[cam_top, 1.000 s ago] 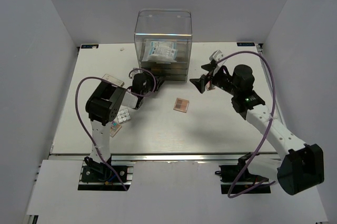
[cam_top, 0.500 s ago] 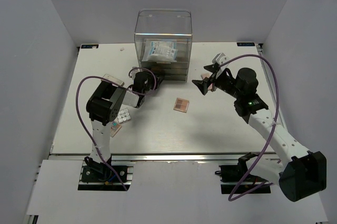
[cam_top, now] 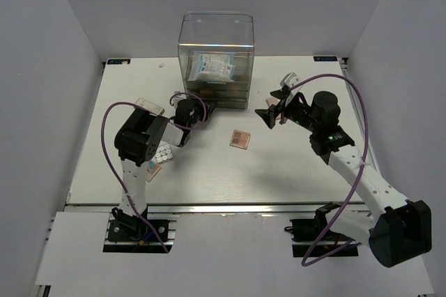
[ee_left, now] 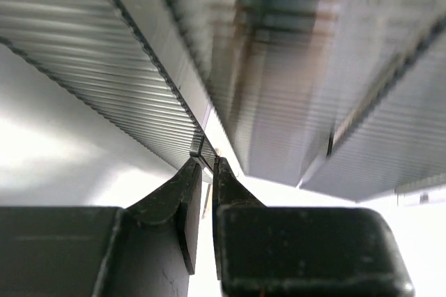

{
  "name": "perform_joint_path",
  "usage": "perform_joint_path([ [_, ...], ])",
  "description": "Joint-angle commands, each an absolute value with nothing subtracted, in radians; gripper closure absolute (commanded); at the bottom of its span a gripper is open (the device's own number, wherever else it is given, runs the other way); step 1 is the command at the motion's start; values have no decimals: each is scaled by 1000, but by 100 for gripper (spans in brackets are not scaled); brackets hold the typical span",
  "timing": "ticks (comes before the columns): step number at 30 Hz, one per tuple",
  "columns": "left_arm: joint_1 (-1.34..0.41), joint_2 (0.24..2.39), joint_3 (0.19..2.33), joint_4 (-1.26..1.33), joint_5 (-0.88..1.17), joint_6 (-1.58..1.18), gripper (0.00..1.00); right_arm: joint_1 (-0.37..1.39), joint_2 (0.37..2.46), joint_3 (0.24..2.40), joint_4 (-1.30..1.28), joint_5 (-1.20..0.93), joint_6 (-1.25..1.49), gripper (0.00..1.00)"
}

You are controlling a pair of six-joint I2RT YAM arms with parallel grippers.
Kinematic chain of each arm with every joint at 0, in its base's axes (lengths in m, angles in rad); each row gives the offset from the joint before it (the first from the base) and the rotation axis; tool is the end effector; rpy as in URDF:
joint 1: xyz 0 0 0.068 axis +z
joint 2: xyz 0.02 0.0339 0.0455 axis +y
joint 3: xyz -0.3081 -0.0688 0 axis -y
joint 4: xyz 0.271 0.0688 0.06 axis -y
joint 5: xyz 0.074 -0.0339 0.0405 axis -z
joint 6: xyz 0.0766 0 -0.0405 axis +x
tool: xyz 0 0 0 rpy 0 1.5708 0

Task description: Organize the makeup

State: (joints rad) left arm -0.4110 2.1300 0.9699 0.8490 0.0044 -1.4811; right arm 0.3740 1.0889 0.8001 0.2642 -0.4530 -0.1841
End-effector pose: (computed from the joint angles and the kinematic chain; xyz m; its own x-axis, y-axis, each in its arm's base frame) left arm 0.4491 -0.1961 0.1041 -0.4269 -0.9004 -0.0839 -0.2434 0.2038 -0.9483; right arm 0.2641 0.1397 0.3633 0.1122 -0.1328 -0.9848 -0.7275 0.6640 -0.1724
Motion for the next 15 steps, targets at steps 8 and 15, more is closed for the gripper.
perform_joint_path([
  [8, -468, 1977, 747, 973, 86, -1445, 100, 364, 1175, 810, 121, -547, -253, 17],
  [15, -482, 1902, 721, 879, 63, -1433, 67, 406, 1325, 896, -179, -572, -484, 11],
])
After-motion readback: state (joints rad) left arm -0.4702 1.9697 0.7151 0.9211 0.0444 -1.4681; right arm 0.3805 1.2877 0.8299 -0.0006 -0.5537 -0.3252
